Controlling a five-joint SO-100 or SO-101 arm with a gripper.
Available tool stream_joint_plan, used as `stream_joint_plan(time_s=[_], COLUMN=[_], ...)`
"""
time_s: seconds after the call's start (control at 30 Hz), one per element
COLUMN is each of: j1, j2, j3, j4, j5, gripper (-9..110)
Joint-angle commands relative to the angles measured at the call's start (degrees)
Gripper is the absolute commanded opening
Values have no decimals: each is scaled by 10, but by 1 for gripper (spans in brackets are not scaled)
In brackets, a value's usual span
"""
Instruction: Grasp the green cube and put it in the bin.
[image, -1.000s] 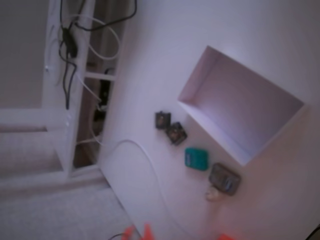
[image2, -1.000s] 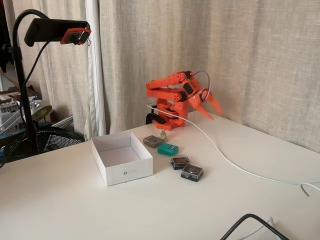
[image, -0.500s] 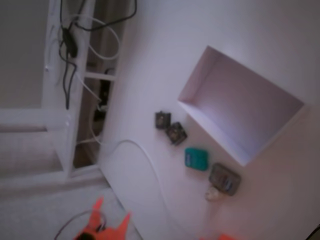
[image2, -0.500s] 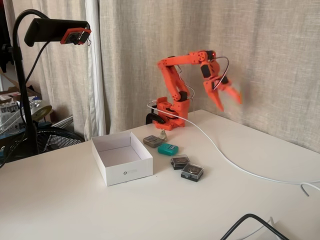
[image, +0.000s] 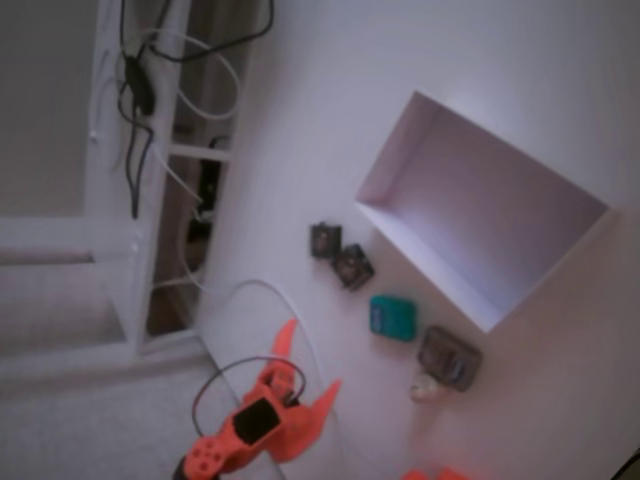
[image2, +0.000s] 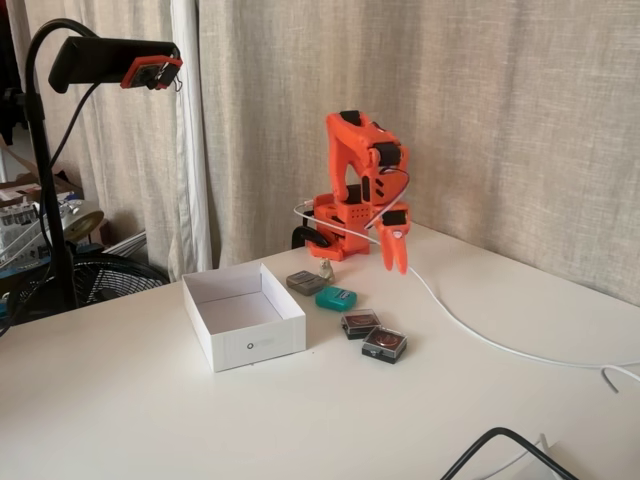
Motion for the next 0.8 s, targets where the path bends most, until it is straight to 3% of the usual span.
stream_joint_plan(time_s=[0.0,0.2,0.77], j1=[-7,32,225], j2=[29,27,-109], j3=[-5,-3,43], j4=[77,111,-77], j5=[49,76,32], gripper=[47,47,47])
